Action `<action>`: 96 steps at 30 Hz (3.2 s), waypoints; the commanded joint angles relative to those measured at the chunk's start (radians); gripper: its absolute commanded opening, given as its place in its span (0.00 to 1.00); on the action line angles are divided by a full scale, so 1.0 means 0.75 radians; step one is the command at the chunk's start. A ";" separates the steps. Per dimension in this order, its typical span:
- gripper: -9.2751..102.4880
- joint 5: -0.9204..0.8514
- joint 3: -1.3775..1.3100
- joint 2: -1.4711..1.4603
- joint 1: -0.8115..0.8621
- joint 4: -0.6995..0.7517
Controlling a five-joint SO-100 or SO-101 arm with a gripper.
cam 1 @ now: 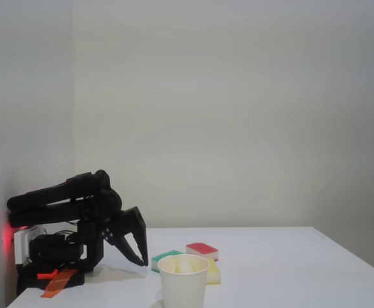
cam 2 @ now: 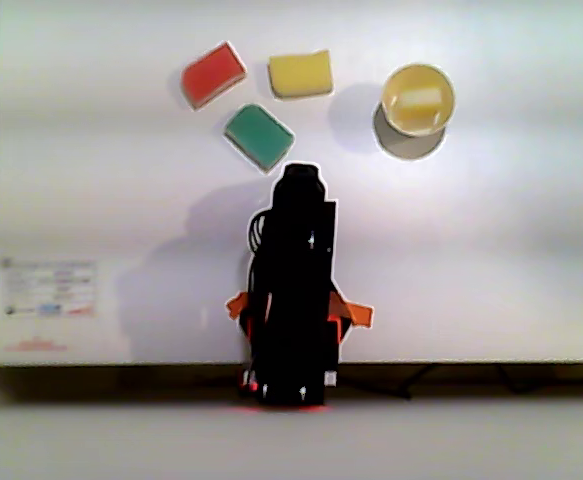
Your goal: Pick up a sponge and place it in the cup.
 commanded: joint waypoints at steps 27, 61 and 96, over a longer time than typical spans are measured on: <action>0.08 0.022 0.008 0.012 -0.106 0.250; 0.09 0.027 0.008 0.012 -0.115 0.256; 0.09 0.027 0.008 0.012 -0.115 0.256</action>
